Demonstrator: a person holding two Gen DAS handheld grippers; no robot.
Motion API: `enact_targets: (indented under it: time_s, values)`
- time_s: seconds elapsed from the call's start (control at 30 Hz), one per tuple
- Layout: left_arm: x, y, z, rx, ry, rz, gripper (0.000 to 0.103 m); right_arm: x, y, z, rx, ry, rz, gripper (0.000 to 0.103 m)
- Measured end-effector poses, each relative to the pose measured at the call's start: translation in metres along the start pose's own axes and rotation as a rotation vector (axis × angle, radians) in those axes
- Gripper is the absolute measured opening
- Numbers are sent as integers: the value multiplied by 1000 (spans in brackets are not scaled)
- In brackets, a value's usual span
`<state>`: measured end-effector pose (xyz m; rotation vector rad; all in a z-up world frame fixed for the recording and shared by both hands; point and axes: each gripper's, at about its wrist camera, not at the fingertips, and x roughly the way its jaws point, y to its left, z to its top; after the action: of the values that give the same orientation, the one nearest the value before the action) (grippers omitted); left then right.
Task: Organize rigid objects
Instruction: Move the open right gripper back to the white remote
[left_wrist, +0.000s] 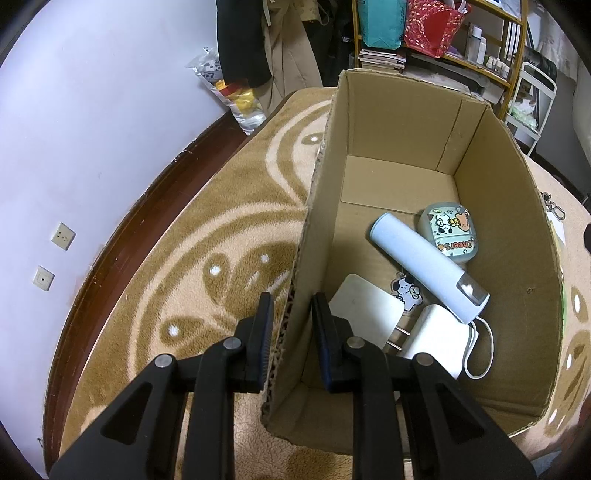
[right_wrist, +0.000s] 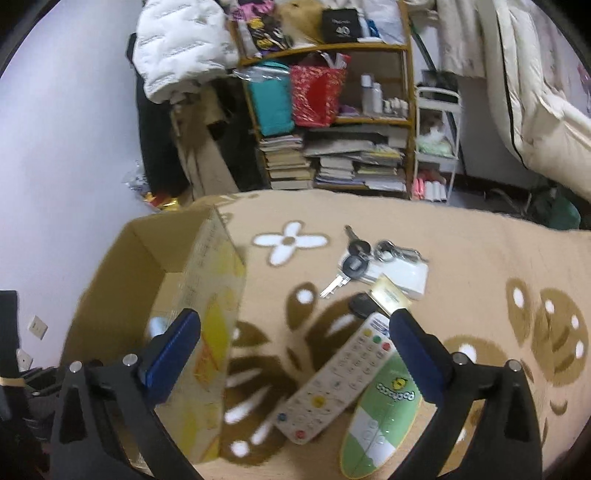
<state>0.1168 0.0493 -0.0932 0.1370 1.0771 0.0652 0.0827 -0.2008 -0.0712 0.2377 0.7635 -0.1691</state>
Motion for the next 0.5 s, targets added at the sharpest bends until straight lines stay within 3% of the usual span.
enact_targets:
  time_s: [0.5]
  values:
    - [-1,-1,0,5,-4,9,21,43,-20,-31,74,118,-18,103]
